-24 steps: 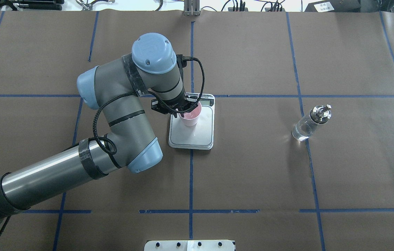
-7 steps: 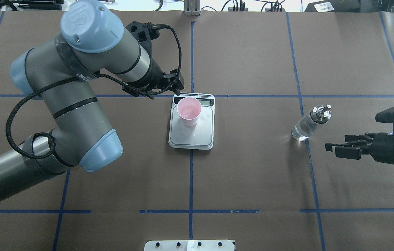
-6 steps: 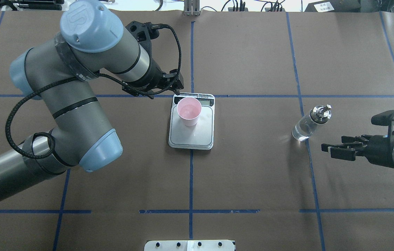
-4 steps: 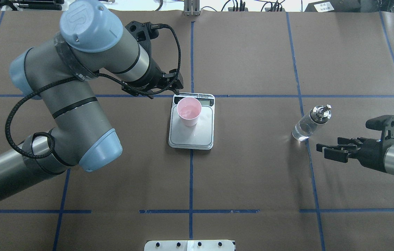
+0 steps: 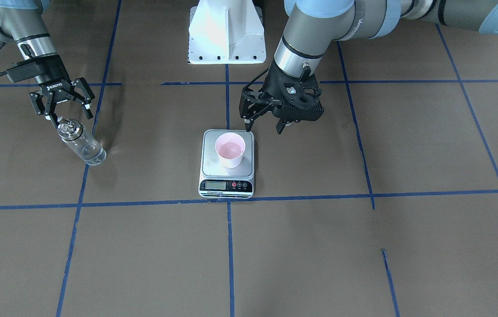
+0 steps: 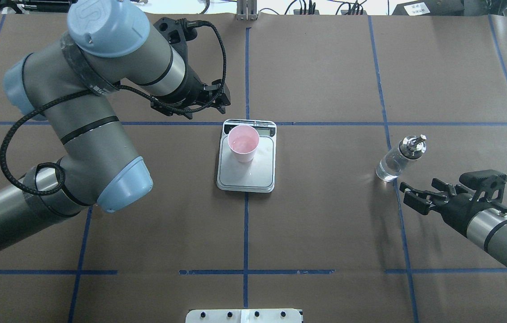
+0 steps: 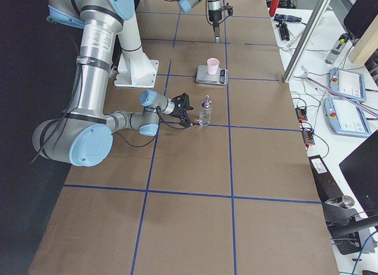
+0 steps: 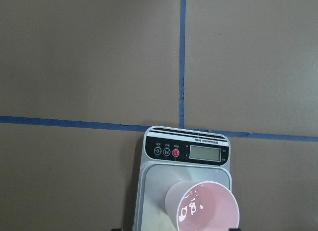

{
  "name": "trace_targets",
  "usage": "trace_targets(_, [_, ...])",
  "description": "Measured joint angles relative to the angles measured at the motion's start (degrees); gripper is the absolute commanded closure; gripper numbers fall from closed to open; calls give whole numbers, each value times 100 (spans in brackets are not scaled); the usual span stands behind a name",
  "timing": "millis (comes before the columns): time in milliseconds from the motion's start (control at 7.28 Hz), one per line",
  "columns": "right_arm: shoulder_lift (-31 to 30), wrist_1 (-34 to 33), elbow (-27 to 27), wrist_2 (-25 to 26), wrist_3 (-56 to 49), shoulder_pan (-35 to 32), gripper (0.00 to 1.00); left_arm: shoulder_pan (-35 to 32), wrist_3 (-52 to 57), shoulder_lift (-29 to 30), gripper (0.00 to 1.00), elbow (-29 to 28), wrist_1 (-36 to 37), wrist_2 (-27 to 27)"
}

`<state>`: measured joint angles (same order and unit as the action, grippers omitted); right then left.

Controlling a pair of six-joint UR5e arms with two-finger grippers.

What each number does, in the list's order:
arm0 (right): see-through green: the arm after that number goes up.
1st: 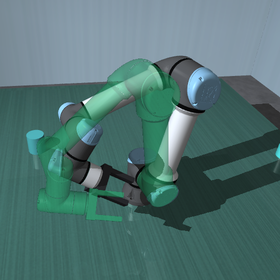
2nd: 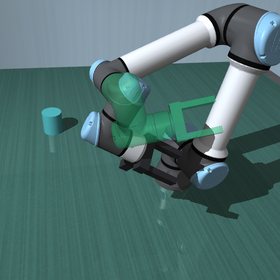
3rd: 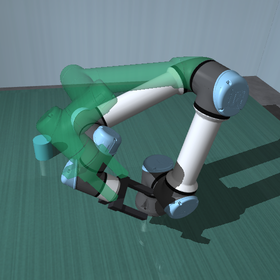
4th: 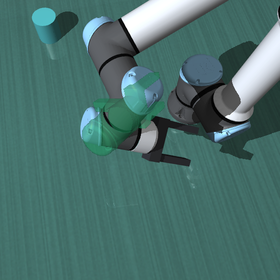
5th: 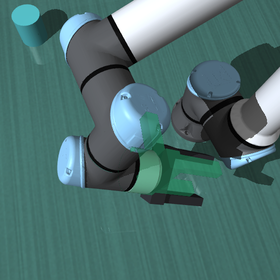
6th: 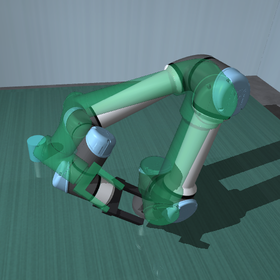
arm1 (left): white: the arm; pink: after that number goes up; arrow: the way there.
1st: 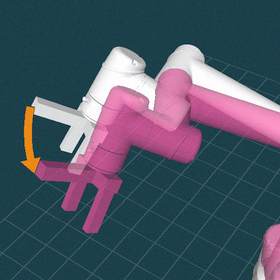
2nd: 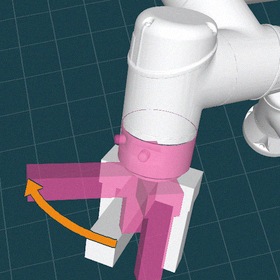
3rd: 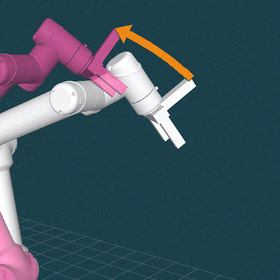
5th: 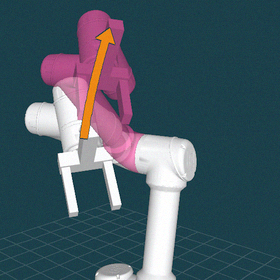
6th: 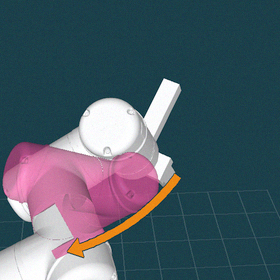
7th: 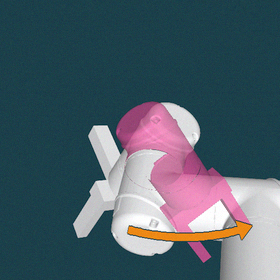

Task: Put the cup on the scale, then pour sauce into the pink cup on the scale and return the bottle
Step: 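Close the right gripper around the glass sauce bottle's body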

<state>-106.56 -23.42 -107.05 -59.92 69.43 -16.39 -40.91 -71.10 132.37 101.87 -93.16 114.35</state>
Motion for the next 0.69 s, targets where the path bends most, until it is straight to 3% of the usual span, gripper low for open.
trace_targets(275, [172,-489,-15,650,3,159,0,-4,0,0,21,8,-6,0])
trace_targets(687, [508,-984,-37,903,1,190,0,-4,-4,0,21,61,-9,0])
